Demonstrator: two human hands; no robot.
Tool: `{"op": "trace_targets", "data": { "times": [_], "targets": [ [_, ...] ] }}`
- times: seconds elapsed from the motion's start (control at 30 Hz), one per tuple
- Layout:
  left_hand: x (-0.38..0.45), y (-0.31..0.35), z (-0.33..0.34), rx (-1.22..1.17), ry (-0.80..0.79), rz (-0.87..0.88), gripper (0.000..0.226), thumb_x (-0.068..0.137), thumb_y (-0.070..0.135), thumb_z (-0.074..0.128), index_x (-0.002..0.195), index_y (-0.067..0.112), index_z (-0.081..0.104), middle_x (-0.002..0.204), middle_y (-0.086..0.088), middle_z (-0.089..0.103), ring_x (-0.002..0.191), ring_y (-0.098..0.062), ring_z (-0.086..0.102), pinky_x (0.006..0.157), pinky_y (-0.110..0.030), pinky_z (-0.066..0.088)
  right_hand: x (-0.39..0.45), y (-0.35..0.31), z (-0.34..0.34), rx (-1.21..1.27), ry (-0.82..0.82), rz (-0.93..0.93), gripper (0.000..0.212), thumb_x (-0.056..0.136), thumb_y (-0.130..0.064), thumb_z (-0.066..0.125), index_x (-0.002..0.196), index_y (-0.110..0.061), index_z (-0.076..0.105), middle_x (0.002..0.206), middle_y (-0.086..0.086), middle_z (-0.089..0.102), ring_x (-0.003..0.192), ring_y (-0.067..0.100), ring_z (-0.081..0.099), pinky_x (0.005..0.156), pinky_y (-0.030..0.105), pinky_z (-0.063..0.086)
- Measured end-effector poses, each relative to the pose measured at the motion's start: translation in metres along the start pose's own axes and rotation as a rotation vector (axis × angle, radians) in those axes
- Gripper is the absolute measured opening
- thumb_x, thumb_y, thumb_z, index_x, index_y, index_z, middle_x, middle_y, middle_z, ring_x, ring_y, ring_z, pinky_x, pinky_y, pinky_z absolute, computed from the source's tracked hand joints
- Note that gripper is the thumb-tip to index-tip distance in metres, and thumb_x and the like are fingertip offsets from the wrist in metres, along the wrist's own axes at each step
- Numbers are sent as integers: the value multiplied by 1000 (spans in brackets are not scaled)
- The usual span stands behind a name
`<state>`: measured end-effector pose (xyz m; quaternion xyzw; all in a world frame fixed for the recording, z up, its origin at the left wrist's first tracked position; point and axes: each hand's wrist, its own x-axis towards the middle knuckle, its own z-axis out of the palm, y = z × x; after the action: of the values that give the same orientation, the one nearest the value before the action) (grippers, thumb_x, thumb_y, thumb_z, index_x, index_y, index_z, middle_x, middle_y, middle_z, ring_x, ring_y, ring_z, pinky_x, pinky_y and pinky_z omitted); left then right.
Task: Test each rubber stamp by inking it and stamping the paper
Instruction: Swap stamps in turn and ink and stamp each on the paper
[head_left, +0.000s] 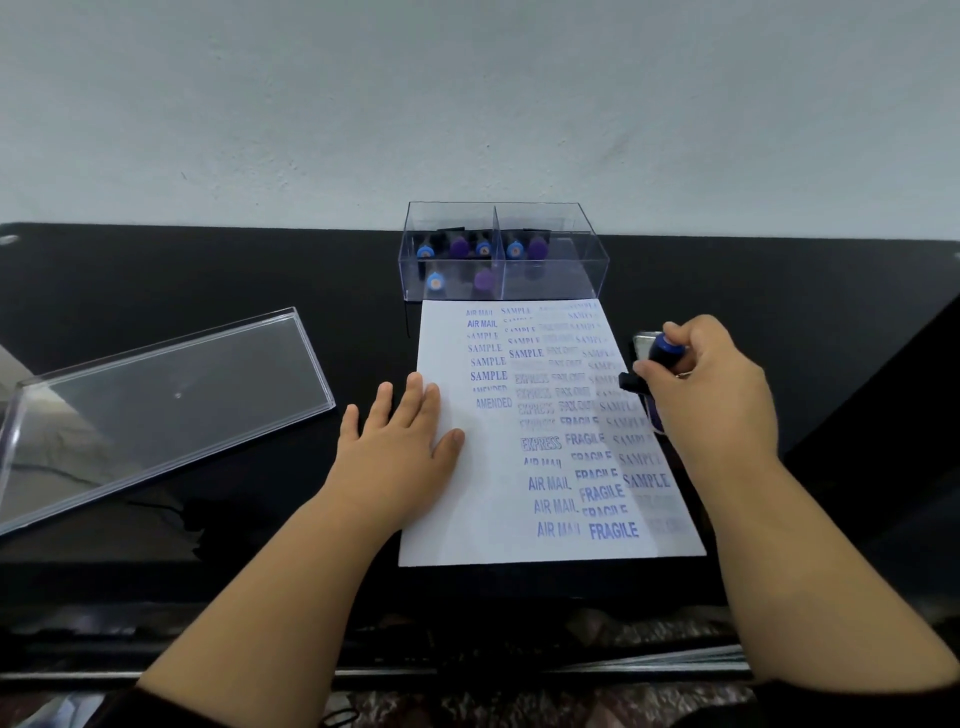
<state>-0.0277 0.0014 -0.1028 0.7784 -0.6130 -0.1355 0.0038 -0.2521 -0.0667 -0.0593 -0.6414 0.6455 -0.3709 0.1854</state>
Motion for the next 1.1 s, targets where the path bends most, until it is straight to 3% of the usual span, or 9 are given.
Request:
{"op": "trace_targets", "data": {
  "times": [0.23, 0.63, 0.9, 1.1],
  "targets": [
    [-4, 3, 5, 6, 74, -23, 60, 100, 50, 14, 152, 25, -4, 159, 8, -12, 147, -16, -10, 117, -42, -6, 4, 22, -14, -113, 44, 43, 14, 90, -23, 59, 97, -26, 48, 94, 3, 62, 84, 25, 58, 63, 32, 43],
    [-8, 3, 6, 4, 88, -13, 59, 101, 47, 14, 153, 23, -2, 159, 7, -11, 147, -15, -9, 117, -39, -5, -6, 28, -9, -107, 52, 38, 20, 93, -22, 54, 113, -24, 51, 97, -2, 58, 79, 17, 46, 63, 29, 36],
    [-18, 3, 6, 19, 66, 6, 59, 101, 45, 13, 152, 23, -5, 159, 6, -12, 146, -12, -10, 117, -36, -6, -6, 26, -13, -163, 32, 12, 16, 93, -21, 53, 109, -20, 51, 87, -2, 51, 75, 21, 45, 59, 29, 33],
    [-17, 2, 6, 27, 67, 7, 59, 101, 45, 14, 152, 23, -4, 159, 5, -10, 146, -12, -9, 117, -37, -5, -8, 28, -13, -186, 22, -25, 16, 94, -21, 52, 110, -20, 51, 85, -1, 50, 77, 21, 47, 62, 32, 39]
  ]
}}
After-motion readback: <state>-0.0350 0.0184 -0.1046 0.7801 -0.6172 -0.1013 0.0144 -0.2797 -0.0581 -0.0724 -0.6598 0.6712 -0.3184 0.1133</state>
